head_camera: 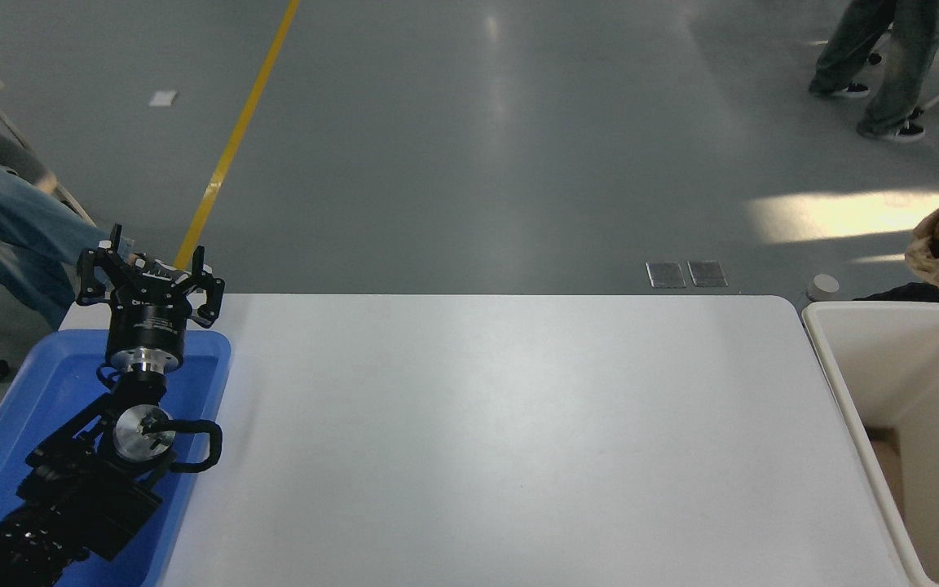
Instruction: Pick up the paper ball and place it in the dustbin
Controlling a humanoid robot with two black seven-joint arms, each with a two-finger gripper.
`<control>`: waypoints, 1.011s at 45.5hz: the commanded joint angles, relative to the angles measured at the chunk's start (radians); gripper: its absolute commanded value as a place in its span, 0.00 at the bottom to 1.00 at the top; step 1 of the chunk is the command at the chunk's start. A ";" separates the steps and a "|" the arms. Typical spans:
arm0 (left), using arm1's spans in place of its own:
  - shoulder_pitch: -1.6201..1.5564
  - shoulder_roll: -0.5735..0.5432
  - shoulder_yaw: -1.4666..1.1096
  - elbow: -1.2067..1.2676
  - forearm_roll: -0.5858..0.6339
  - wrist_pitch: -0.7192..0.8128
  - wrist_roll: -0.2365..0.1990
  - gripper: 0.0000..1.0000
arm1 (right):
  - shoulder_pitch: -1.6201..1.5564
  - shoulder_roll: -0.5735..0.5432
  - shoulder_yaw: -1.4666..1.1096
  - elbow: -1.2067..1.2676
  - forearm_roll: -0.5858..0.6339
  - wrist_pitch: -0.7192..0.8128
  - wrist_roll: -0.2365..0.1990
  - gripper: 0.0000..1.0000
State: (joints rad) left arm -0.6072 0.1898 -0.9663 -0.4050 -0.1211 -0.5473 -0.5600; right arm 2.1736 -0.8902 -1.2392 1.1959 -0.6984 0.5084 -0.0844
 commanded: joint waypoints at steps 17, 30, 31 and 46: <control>0.000 0.000 0.000 0.000 -0.002 0.001 0.000 0.99 | -1.205 0.115 0.513 -0.830 0.253 -0.387 0.032 0.00; 0.000 0.000 -0.002 0.002 -0.002 0.001 -0.001 0.99 | -1.410 0.309 0.557 -0.950 0.508 -0.403 0.014 0.00; 0.000 0.000 -0.002 0.000 -0.002 0.001 -0.001 0.99 | -1.417 0.321 0.558 -0.950 0.516 -0.409 0.012 0.00; 0.000 0.000 -0.002 0.000 -0.002 0.001 -0.001 0.99 | -1.486 0.390 0.649 -0.935 0.528 -0.465 0.000 0.00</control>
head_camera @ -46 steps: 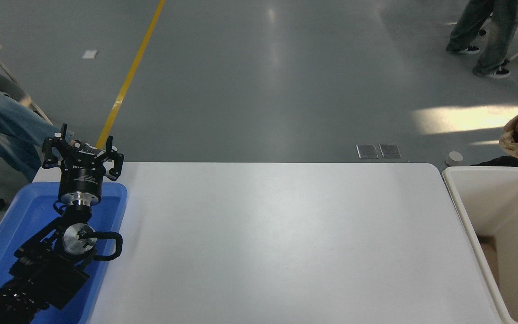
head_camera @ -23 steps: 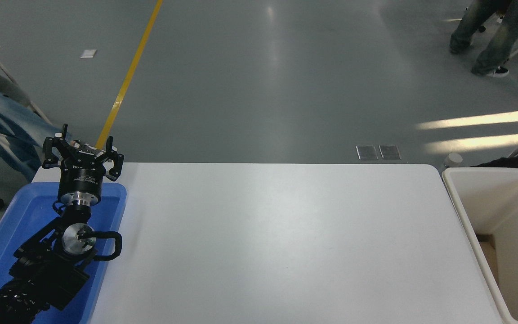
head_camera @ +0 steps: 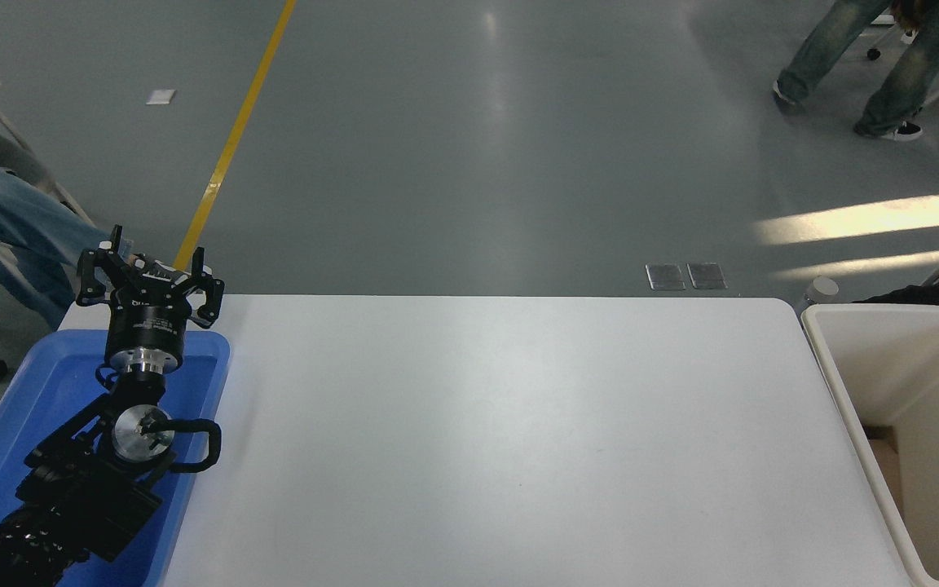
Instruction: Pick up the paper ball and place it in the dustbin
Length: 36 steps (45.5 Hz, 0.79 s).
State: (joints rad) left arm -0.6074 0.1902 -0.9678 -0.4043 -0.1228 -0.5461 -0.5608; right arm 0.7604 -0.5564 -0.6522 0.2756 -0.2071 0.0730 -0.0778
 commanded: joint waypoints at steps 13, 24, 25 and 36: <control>-0.002 0.000 0.000 -0.001 0.000 0.000 -0.001 0.99 | -0.072 0.069 0.059 -0.010 0.037 -0.075 -0.007 1.00; -0.002 0.000 0.000 -0.001 0.002 0.000 -0.001 0.99 | -0.053 0.086 0.055 -0.007 0.031 -0.075 -0.005 1.00; -0.002 0.000 0.000 -0.001 0.002 0.000 0.001 0.99 | -0.050 0.086 0.055 -0.007 0.029 -0.075 -0.005 1.00; -0.002 0.000 0.000 -0.001 0.002 0.000 0.001 0.99 | 0.086 0.049 -0.073 0.079 -0.070 -0.070 -0.005 1.00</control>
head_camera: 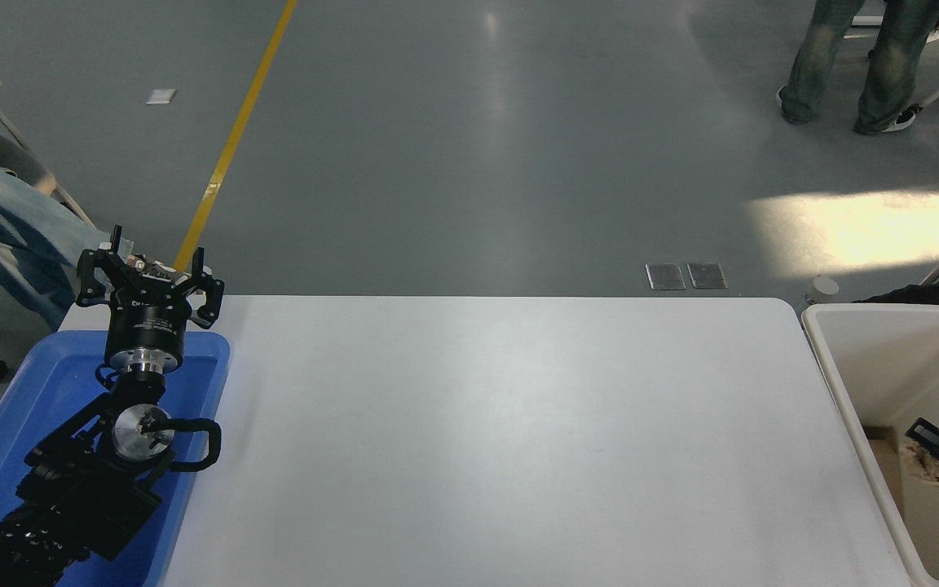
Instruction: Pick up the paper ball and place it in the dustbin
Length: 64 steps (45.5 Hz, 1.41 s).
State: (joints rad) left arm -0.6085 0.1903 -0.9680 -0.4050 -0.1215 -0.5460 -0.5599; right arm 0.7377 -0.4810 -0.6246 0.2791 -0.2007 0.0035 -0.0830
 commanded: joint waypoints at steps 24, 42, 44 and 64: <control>0.001 0.000 0.002 0.000 0.002 -0.002 0.000 0.99 | 0.934 -0.303 -0.454 0.891 -0.212 0.076 -0.001 1.00; 0.001 0.000 0.002 0.000 0.002 -0.003 0.002 0.99 | 1.374 -0.163 -0.504 1.258 -0.197 0.415 0.000 1.00; 0.001 0.000 0.002 0.000 0.002 -0.003 0.002 0.99 | 1.393 -0.145 -0.506 1.269 -0.184 0.438 0.000 1.00; 0.001 0.000 0.002 0.000 0.000 -0.002 0.002 0.99 | 1.539 0.051 -0.503 1.316 -0.085 0.618 0.002 1.00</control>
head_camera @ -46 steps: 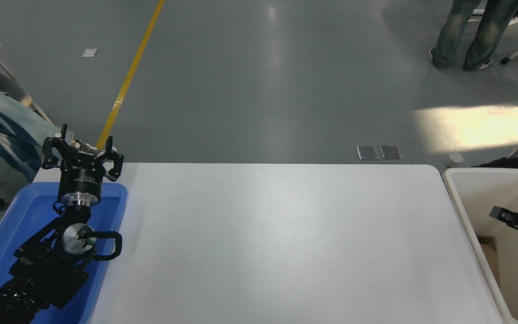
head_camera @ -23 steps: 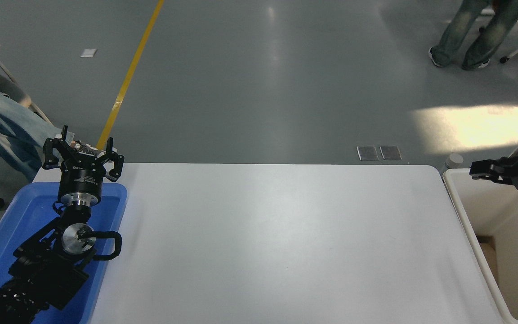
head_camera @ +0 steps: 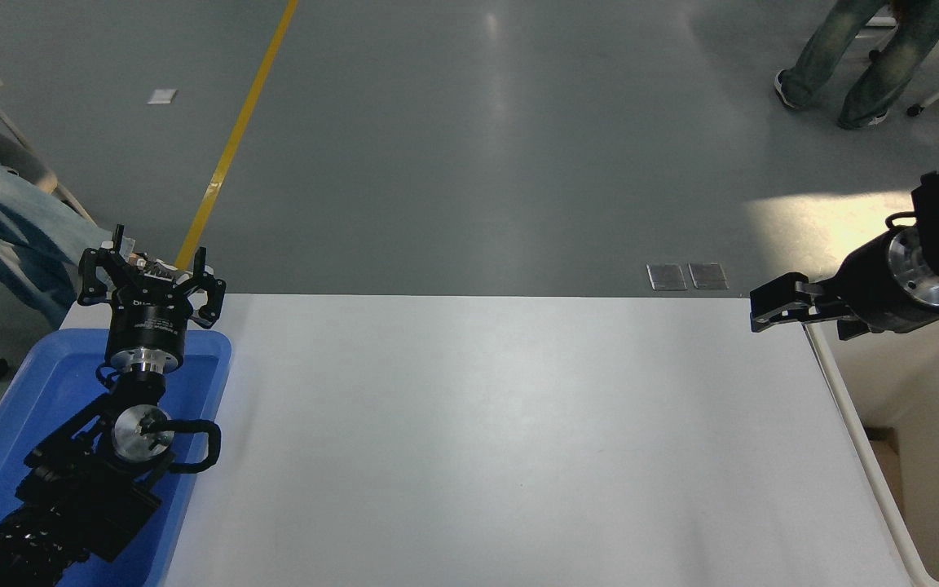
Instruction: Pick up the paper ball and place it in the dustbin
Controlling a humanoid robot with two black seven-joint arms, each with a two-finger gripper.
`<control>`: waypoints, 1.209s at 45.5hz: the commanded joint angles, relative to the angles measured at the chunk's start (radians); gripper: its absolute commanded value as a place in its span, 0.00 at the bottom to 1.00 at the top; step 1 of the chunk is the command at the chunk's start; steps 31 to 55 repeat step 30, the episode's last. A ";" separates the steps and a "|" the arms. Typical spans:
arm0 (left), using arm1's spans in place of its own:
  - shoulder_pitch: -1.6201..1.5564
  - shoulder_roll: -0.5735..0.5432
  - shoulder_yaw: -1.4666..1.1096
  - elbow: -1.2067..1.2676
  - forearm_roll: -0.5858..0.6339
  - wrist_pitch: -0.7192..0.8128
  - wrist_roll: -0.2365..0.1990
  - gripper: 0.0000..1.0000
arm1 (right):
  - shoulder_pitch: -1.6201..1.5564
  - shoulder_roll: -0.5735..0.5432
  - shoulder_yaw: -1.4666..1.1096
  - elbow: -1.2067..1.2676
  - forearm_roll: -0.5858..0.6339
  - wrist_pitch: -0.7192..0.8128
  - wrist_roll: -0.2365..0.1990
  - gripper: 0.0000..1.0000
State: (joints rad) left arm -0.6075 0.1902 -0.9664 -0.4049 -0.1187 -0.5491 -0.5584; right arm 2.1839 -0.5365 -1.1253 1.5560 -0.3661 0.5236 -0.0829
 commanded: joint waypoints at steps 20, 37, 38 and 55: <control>0.000 0.000 -0.002 0.000 -0.004 0.001 -0.001 0.99 | 0.117 0.276 -0.010 0.042 0.222 0.113 0.008 1.00; 0.000 0.000 -0.002 0.000 -0.004 0.001 -0.001 0.99 | 0.117 0.279 -0.059 0.042 0.217 0.115 0.011 1.00; 0.000 0.000 -0.002 0.000 -0.004 0.001 -0.001 0.99 | 0.117 0.279 -0.059 0.042 0.217 0.115 0.011 1.00; 0.000 0.000 -0.002 0.000 -0.004 0.001 -0.001 0.99 | 0.117 0.279 -0.059 0.042 0.217 0.115 0.011 1.00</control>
